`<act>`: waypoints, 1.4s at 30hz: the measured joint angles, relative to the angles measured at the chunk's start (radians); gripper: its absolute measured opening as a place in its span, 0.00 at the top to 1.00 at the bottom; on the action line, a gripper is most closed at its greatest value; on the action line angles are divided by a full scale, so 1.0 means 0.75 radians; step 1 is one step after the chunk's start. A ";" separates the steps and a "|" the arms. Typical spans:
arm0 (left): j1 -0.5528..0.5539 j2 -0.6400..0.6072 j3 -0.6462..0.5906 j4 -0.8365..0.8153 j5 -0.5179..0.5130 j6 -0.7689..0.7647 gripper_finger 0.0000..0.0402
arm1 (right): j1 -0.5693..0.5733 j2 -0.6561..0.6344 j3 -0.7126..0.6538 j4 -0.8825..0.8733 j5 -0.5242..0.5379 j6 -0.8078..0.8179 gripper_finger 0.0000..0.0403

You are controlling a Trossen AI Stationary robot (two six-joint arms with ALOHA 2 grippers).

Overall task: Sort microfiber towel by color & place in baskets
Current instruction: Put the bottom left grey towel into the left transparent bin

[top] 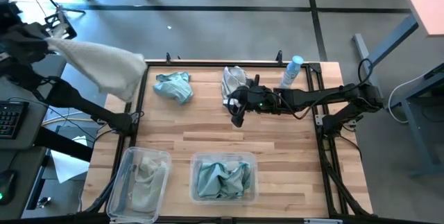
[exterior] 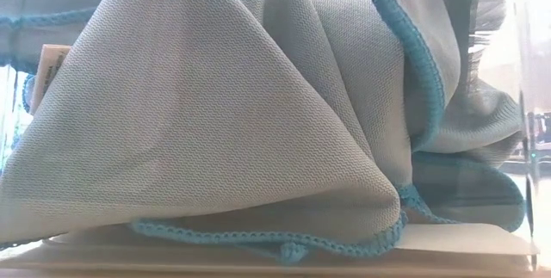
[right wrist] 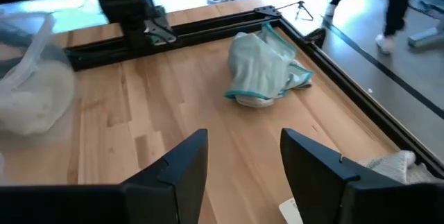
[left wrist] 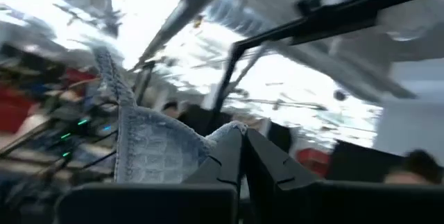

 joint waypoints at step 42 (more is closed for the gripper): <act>-0.506 0.241 -0.001 -0.344 -0.352 -0.529 1.00 | 0.843 0.000 -0.001 -0.221 0.465 1.124 0.56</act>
